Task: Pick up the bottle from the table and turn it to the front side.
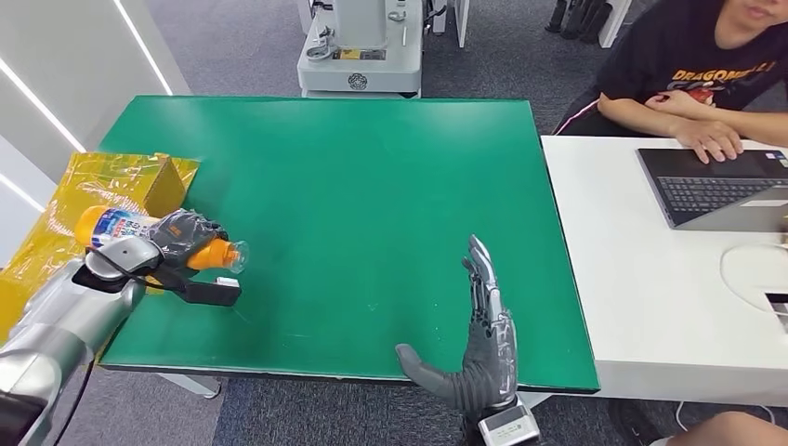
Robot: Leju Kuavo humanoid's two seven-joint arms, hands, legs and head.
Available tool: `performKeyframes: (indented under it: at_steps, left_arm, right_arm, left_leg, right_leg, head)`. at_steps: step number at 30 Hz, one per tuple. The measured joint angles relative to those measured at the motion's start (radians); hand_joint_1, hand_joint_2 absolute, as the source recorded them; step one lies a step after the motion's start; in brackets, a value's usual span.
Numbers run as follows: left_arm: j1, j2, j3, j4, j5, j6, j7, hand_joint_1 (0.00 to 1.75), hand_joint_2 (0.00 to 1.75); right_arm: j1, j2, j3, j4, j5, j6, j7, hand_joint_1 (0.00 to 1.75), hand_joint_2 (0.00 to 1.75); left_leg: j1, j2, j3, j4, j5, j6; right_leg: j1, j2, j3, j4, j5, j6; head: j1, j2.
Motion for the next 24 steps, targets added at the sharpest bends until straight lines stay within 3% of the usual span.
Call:
performKeyframes:
  at_steps: [6, 12, 13, 16, 17, 24]
  left_arm:
    - [-0.047, -0.053, -0.035, 0.117, 0.005, -0.051, 0.039, 1.75, 1.75]
    - [-0.022, -0.045, -0.039, 0.160, 0.019, -0.044, 0.060, 1.75, 1.75]
    - [-0.017, -0.042, -0.039, 0.163, 0.018, -0.040, 0.065, 1.56, 1.75]
    - [-0.011, -0.036, -0.039, 0.168, 0.013, -0.027, 0.093, 0.25, 1.75]
    - [-0.010, -0.036, -0.039, 0.169, 0.010, -0.022, 0.105, 0.00, 1.75]
    - [-0.008, -0.035, -0.040, 0.176, -0.007, -0.003, 0.149, 0.00, 1.75]
  right_arm:
    - [-0.003, 0.001, 0.001, 0.015, -0.012, -0.007, -0.002, 0.00, 1.75]
    - [-0.010, 0.001, 0.005, 0.033, -0.030, 0.003, -0.006, 0.00, 1.75]
    - [-0.011, 0.001, 0.006, 0.036, -0.032, 0.004, -0.006, 0.00, 1.75]
    - [-0.014, 0.001, 0.010, 0.043, -0.036, 0.002, -0.007, 0.00, 1.75]
    - [-0.015, 0.001, 0.011, 0.045, -0.037, 0.001, -0.007, 0.00, 1.75]
    - [-0.015, 0.001, 0.014, 0.048, -0.038, -0.005, -0.007, 0.00, 1.75]
  left_leg:
    - [0.000, 0.001, 0.000, 0.000, 0.000, 0.000]
    - [0.000, 0.001, 0.000, 0.000, 0.000, 0.000]
    - [0.001, 0.001, 0.000, 0.000, 0.000, 0.000]
    - [0.001, 0.000, 0.000, 0.000, 0.000, 0.000]
    - [0.000, 0.000, 0.000, -0.001, 0.000, 0.000]
    - [0.000, 0.000, 0.000, 0.000, 0.000, 0.000]
  right_leg:
    - [0.000, 0.001, 0.000, 0.000, 0.000, 0.000]
    - [0.000, 0.001, 0.000, 0.001, 0.000, 0.000]
    - [0.000, 0.000, 0.000, 0.001, 0.000, 0.000]
    - [0.000, 0.000, 0.000, 0.001, -0.001, 0.000]
    - [0.000, 0.000, 0.000, 0.001, -0.001, 0.000]
    - [0.000, 0.000, 0.000, 0.001, -0.001, 0.000]
  head:
    - [0.000, 0.000]
    - [0.000, 0.000]
    - [0.000, 0.000]
    - [0.000, 0.000]
    - [0.000, 0.000]
    - [0.000, 0.000]
